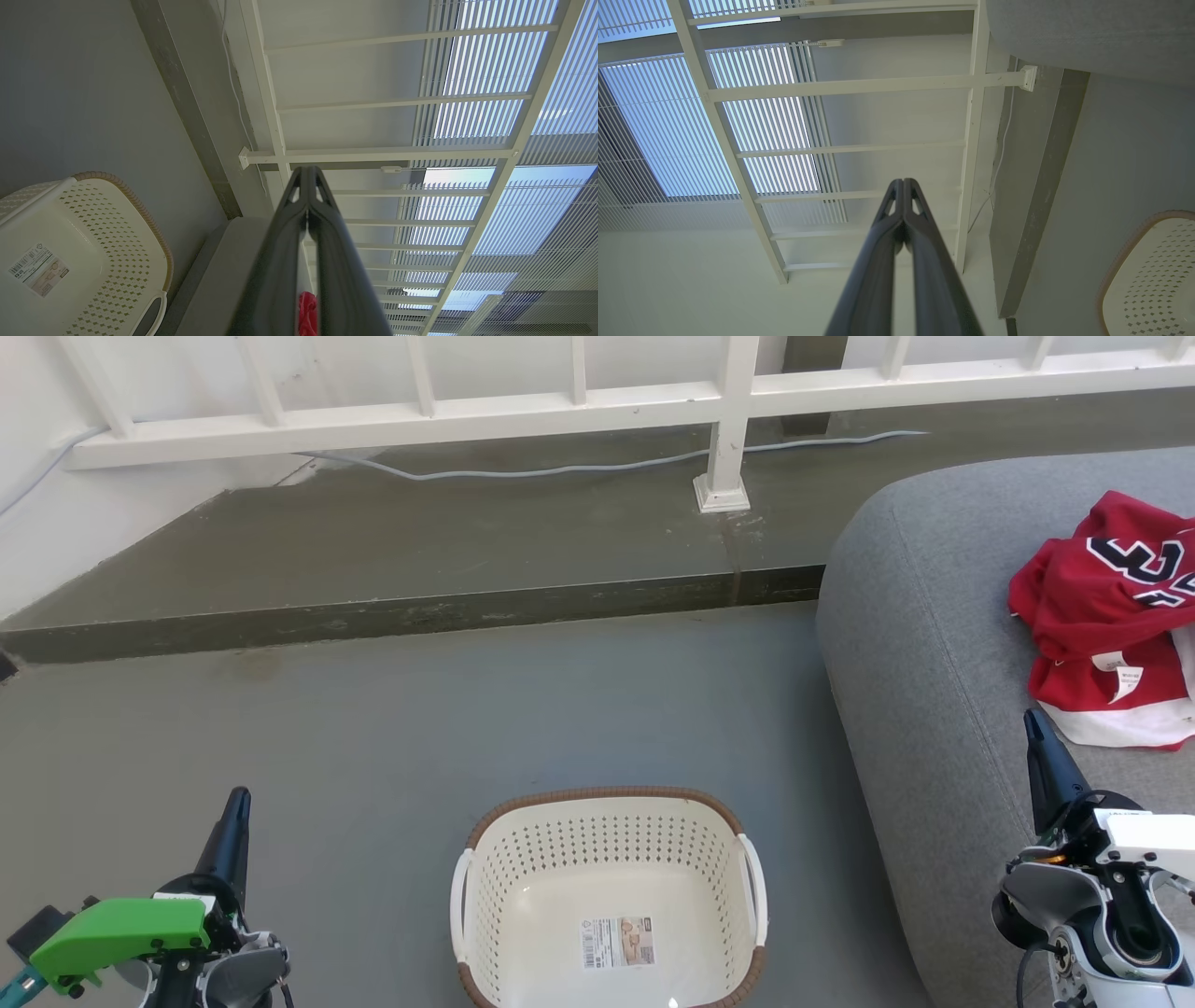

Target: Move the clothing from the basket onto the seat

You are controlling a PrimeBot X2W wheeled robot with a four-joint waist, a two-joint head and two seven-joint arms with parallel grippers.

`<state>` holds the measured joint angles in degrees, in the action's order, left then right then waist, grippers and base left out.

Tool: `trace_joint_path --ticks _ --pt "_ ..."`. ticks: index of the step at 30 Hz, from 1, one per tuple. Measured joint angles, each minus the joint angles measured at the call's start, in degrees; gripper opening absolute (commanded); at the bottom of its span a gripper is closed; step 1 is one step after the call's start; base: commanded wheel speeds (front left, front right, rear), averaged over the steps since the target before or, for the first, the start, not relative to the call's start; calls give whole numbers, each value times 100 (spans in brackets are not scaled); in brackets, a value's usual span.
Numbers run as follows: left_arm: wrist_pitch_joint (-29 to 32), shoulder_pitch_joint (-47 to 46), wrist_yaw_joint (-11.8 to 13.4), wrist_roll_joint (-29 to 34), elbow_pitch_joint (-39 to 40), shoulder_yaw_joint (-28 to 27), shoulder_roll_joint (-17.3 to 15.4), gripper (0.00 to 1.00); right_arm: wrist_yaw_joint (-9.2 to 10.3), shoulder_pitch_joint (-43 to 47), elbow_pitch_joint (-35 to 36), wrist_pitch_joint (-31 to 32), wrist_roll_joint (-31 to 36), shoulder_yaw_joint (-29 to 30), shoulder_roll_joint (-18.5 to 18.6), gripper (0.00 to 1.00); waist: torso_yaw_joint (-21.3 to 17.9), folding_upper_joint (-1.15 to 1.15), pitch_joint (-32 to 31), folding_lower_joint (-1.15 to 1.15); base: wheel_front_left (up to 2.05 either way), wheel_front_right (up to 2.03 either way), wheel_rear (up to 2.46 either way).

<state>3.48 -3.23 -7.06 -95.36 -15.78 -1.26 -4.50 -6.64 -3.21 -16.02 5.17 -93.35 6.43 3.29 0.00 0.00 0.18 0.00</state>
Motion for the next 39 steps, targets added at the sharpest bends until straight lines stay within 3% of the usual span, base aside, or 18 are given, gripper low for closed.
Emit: trace_joint_path --ticks 39 --pt "2 0 0 24 5 -21 11 0 0 0 1 1 0 11 -4 0 0 0 0 0 0 0 0"
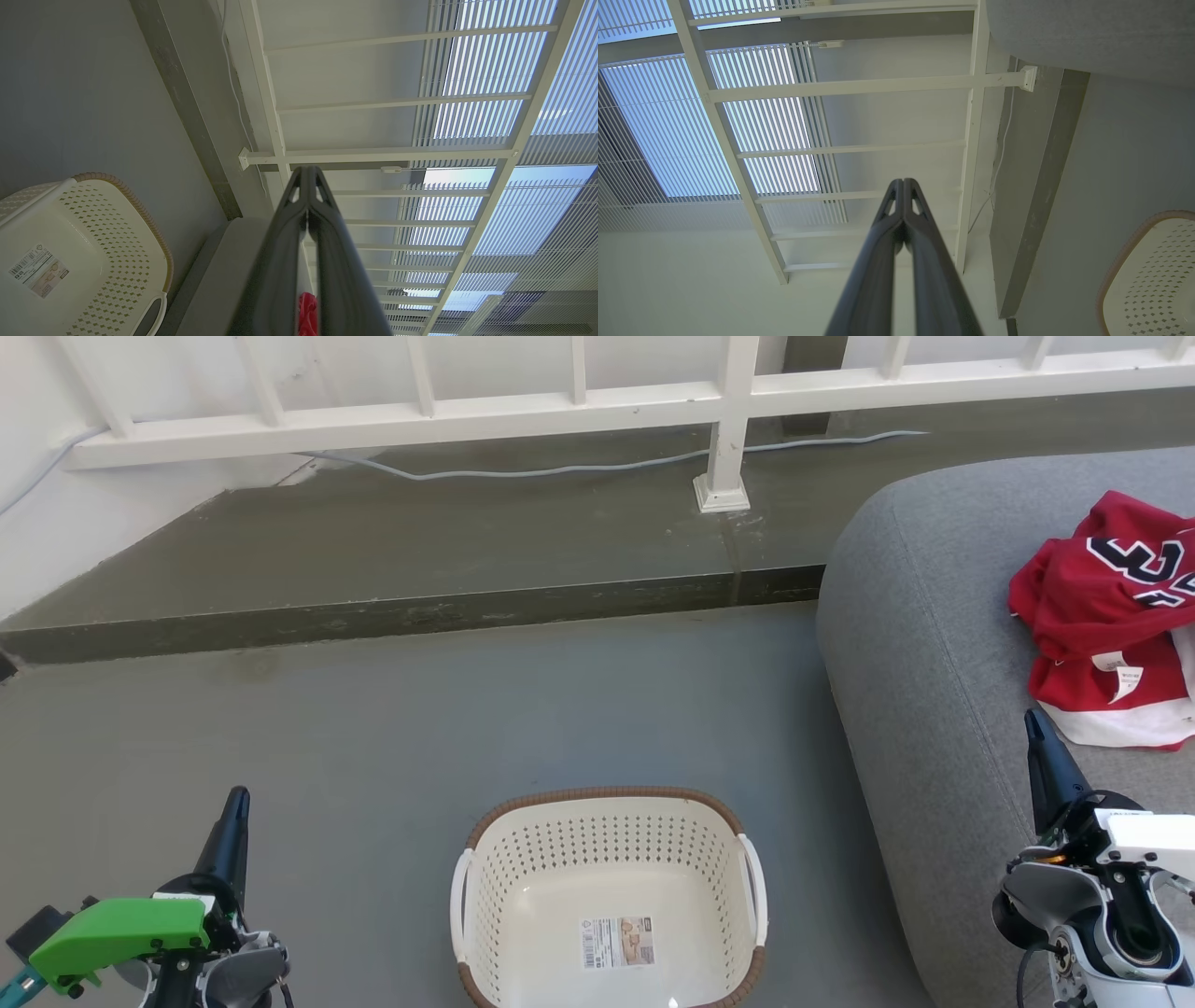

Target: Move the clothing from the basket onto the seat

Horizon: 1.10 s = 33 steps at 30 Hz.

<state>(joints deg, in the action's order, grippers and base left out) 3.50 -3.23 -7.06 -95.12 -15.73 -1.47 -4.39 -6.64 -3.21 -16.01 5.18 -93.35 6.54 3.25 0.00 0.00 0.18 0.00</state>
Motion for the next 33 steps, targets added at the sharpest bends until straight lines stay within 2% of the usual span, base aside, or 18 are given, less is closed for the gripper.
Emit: trace_joint_path --ticks 33 --pt "47 0 0 0 1 -12 8 0 0 0 2 0 1 8 -2 0 0 0 0 0 0 0 0"
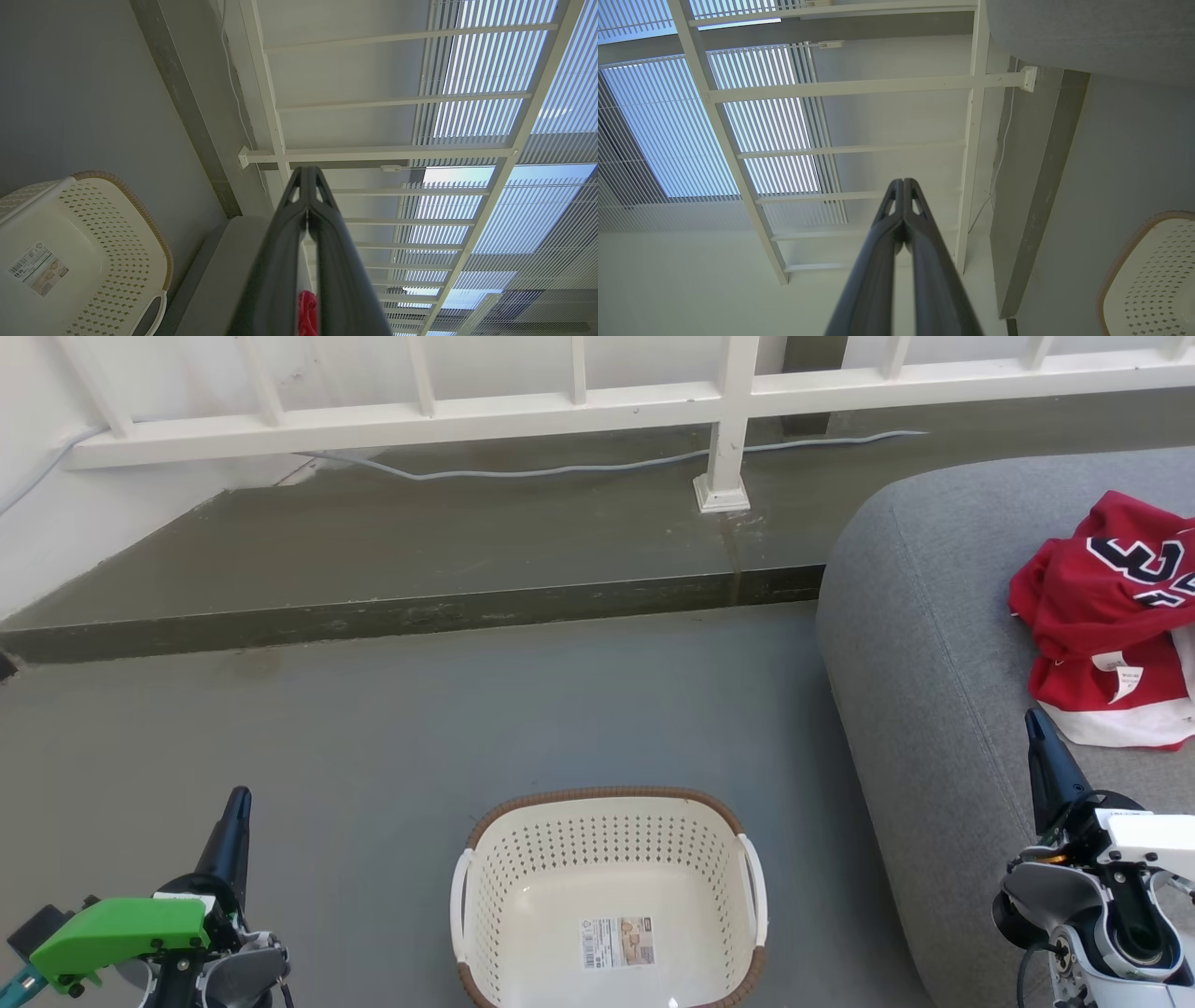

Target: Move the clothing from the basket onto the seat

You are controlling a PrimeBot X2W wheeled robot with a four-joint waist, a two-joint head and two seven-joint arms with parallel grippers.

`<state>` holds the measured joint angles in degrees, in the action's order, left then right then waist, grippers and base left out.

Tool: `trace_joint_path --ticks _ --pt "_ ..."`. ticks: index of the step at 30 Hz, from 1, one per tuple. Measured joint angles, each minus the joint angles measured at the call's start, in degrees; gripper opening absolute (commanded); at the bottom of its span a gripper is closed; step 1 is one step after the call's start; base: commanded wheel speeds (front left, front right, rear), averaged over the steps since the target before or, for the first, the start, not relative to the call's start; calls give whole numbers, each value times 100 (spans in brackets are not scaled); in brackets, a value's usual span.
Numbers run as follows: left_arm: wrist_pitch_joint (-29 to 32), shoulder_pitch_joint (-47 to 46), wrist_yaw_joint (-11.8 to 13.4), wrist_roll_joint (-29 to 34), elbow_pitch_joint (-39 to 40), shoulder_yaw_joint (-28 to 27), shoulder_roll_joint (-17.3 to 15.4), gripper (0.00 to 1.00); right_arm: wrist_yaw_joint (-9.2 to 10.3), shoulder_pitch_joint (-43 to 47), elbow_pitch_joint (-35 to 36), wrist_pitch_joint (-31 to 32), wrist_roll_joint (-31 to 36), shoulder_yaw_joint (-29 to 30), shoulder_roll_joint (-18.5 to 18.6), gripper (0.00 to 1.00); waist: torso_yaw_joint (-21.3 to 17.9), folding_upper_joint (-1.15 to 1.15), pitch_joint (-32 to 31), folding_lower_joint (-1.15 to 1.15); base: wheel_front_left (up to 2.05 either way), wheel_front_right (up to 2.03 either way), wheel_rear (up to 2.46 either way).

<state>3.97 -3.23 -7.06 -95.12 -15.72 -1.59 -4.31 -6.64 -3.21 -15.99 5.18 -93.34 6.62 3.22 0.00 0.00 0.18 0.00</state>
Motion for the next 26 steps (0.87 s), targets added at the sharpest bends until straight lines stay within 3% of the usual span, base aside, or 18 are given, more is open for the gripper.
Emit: trace_joint_path --ticks 26 --pt "1 0 0 1 1 -10 5 0 0 0 1 0 0 4 -2 0 0 0 0 0 0 0 0"
